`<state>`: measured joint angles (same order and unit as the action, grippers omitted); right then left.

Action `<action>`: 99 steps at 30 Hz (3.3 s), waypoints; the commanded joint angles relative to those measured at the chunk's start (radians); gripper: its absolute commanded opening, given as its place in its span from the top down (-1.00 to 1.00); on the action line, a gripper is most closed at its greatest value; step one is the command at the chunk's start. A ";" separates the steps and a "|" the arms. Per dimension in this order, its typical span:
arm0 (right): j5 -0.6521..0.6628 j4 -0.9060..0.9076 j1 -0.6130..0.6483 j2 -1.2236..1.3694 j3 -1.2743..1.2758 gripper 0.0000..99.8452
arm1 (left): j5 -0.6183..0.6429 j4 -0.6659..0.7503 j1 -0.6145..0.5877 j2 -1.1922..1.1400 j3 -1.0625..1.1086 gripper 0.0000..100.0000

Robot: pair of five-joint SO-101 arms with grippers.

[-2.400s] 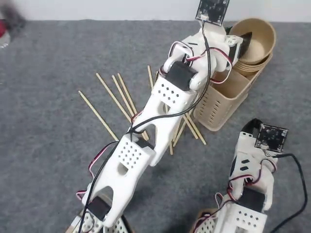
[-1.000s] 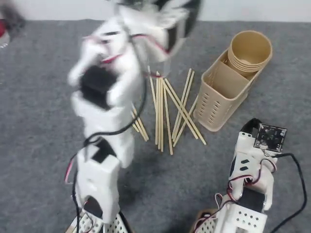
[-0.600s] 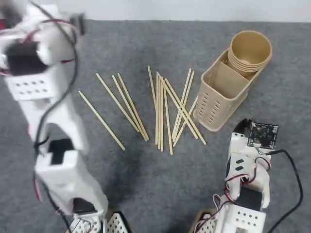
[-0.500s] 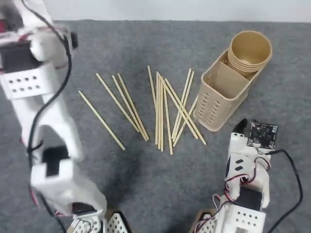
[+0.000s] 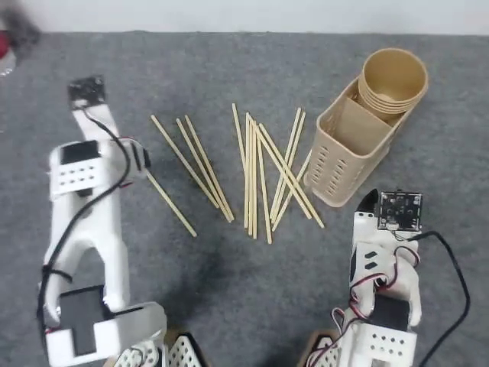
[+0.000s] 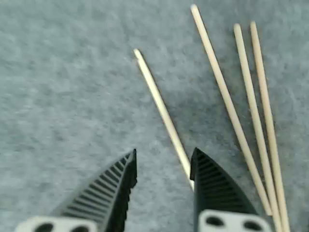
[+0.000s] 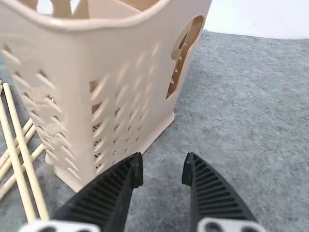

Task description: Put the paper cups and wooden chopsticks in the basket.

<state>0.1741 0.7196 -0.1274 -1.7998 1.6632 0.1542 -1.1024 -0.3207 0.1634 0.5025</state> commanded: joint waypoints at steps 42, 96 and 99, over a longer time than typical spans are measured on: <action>0.017 -0.007 0.007 -0.015 0.018 0.70 | 0.204 -0.463 0.301 -0.347 -0.849 0.98; 0.058 -0.019 0.005 -0.015 0.018 0.69 | 0.025 0.549 0.875 0.525 0.021 0.63; 0.058 -0.019 0.005 -0.015 0.018 0.69 | 0.026 0.411 0.663 0.631 0.027 0.63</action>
<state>0.2202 0.7119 -0.1289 -1.7998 1.6632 0.1803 -0.5501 0.5692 0.6452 0.5516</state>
